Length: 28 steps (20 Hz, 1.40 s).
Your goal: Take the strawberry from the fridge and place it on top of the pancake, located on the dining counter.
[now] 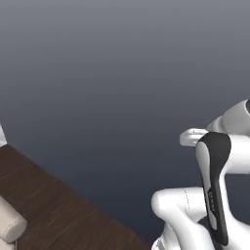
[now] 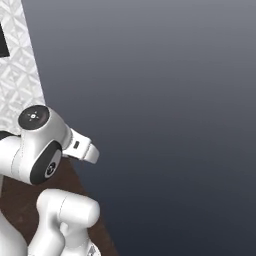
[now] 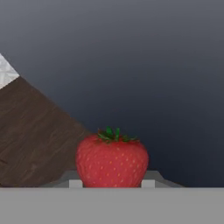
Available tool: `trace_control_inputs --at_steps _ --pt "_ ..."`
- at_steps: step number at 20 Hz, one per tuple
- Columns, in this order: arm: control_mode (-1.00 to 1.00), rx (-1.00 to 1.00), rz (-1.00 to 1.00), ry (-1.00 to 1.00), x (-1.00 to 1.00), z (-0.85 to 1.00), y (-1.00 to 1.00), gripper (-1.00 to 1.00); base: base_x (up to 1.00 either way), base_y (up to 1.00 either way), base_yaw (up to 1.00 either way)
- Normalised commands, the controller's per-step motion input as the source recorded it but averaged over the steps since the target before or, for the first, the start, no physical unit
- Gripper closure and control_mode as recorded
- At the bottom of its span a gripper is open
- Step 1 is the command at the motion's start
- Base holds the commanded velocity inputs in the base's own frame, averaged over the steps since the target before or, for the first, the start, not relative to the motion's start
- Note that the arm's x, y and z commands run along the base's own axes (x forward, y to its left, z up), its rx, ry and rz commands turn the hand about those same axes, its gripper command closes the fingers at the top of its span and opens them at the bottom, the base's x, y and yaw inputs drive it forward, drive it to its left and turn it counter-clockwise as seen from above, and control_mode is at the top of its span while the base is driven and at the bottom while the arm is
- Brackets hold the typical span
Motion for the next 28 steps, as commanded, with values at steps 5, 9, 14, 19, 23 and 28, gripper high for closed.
trace_control_inputs --at_steps 5,9,14,19,23,28 --pt "1.00 0.00 0.00 0.00 0.00 0.00 0.00 1.00 0.90 0.04 0.40" --pt "1.00 0.00 0.00 0.00 0.00 0.00 0.00 1.00 0.85 0.18 0.48" --pt "1.00 0.00 0.00 0.00 0.00 0.00 0.00 1.00 0.80 0.05 0.50" --pt "1.00 0.00 0.00 0.00 0.00 0.00 0.00 1.00 0.87 0.00 0.56" --pt "1.00 0.00 0.00 0.00 0.00 0.00 0.00 1.00 0.82 0.00 0.61" --pt "1.00 0.00 0.00 0.00 0.00 0.00 0.00 1.00 0.85 0.00 0.67"
